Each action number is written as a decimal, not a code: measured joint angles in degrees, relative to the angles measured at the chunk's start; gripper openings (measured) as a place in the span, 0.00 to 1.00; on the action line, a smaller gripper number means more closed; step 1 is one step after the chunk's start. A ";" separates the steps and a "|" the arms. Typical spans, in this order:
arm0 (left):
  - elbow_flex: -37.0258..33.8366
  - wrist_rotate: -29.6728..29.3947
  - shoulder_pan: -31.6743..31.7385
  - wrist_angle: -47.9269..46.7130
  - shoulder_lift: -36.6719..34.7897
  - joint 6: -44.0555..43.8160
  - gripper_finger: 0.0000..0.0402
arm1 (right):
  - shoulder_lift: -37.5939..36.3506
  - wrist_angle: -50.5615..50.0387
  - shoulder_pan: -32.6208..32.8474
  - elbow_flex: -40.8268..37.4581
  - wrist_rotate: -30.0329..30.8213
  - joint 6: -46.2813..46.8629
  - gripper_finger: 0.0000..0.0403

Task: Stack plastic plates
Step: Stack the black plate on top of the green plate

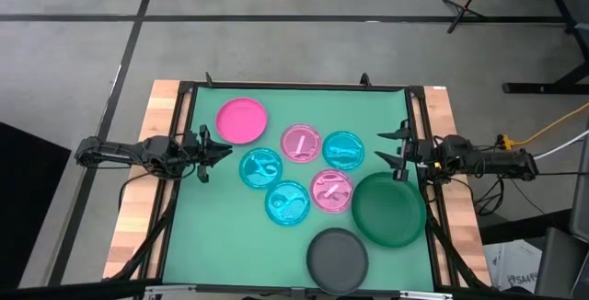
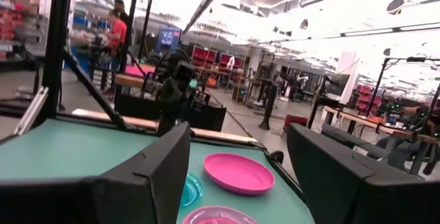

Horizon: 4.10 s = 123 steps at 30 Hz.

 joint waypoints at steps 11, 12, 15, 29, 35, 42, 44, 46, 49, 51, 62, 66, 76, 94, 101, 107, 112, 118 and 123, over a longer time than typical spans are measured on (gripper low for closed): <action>0.00 0.00 -0.01 0.00 0.00 0.00 0.15 | 17.16 -0.07 0.00 8.93 -1.55 -0.30 0.59; 0.00 0.00 0.00 0.00 0.00 0.00 0.15 | 18.86 -0.09 0.00 10.03 -1.58 -0.90 0.59; 0.00 0.00 -0.01 0.00 0.00 0.00 0.15 | 23.38 -0.15 0.00 13.37 -1.64 -3.17 0.59; 0.00 0.01 -0.01 -0.11 0.00 0.00 0.15 | 42.81 -2.18 0.02 30.12 -2.08 -9.21 0.59; 0.00 0.02 0.01 -0.13 0.00 0.00 0.15 | 50.47 -8.85 0.07 38.33 -4.65 -9.25 0.59; 0.00 0.00 -0.01 -0.13 0.00 0.00 0.15 | 58.64 -12.28 0.07 45.21 -11.89 -11.68 0.59; 0.00 -0.07 -0.01 -0.13 0.00 0.00 0.15 | 60.61 -12.21 0.07 46.18 -13.53 -12.37 0.59; 0.00 -0.07 -0.01 -0.14 0.00 0.00 0.15 | 62.40 -12.01 0.09 47.11 -15.70 -12.40 0.59; 0.00 -0.07 -0.01 -0.14 0.00 0.00 0.15 | 64.82 -11.63 1.37 47.94 -17.34 -12.45 0.59; 0.00 -0.09 -0.01 -0.15 0.00 0.00 0.15 | 66.18 -11.63 2.71 48.52 -17.07 -13.28 0.59; 0.00 -0.02 -0.01 -0.15 0.00 -0.02 0.15 | 71.18 -11.90 12.52 50.03 -17.03 -16.68 0.59; 0.00 0.01 0.00 -0.15 0.00 -0.02 0.15 | 72.19 -12.31 15.77 50.03 -16.94 -16.68 0.59; 0.00 0.02 -0.01 -0.15 0.00 -0.04 0.15 | 74.46 -18.38 21.31 50.03 -16.91 -16.73 0.59; 0.00 -0.07 0.00 -0.16 0.00 -0.07 0.15 | 85.18 -21.22 21.38 50.03 -17.09 -16.59 0.59; 0.00 -0.09 0.01 -0.17 0.00 -0.02 0.15 | 88.88 -20.70 21.38 50.03 -17.11 -16.51 0.59; 0.00 -0.11 0.01 -0.15 0.00 -0.02 0.15 | 91.08 -20.43 21.35 50.03 -18.67 -12.17 0.59; 0.00 -0.11 0.00 -0.16 0.00 -0.04 0.15 | 92.75 -20.60 21.38 50.03 -18.93 -8.62 0.59; 0.00 -0.12 -0.01 -0.16 0.00 -0.04 0.15 | 92.87 -20.64 21.38 50.01 -18.15 -4.81 0.59; 0.00 -0.12 -0.01 -0.15 0.00 -0.02 0.15 | 92.85 -22.30 21.38 50.01 -18.11 -1.41 0.59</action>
